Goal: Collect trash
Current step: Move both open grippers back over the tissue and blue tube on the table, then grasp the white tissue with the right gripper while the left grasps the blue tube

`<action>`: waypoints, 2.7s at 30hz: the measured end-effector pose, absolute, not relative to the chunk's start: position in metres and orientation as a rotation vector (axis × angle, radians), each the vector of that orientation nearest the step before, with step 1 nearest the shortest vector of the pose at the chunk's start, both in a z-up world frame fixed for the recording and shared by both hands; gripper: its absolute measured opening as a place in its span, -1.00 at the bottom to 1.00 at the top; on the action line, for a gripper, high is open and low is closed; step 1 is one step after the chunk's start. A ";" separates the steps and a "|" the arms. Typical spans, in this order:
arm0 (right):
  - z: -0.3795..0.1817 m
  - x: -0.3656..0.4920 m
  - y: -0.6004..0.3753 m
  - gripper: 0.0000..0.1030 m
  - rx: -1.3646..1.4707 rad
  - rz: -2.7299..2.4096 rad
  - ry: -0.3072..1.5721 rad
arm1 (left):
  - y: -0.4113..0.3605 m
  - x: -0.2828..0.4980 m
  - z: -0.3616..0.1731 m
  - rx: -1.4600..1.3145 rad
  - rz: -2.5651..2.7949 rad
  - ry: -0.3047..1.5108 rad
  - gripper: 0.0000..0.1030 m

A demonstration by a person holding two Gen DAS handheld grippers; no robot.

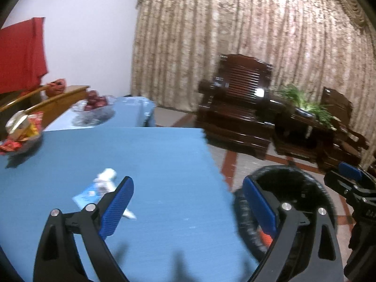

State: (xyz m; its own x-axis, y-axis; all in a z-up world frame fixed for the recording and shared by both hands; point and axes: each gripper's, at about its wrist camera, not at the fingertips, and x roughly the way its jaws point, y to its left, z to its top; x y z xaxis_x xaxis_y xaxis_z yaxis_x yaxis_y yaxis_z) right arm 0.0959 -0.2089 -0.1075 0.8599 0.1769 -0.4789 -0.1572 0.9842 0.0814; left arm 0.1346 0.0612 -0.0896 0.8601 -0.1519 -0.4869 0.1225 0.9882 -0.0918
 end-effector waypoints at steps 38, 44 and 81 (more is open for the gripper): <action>-0.213 0.244 0.061 0.88 -0.113 0.504 0.682 | 0.273 0.195 -0.189 -0.154 0.138 0.653 0.78; -0.228 0.259 0.087 0.88 -0.129 0.525 0.712 | 0.285 0.204 -0.200 -0.154 0.143 0.673 0.77; -0.235 0.301 0.025 -0.88 -0.052 0.453 0.799 | 0.226 0.299 -0.227 -0.105 -0.039 0.798 0.71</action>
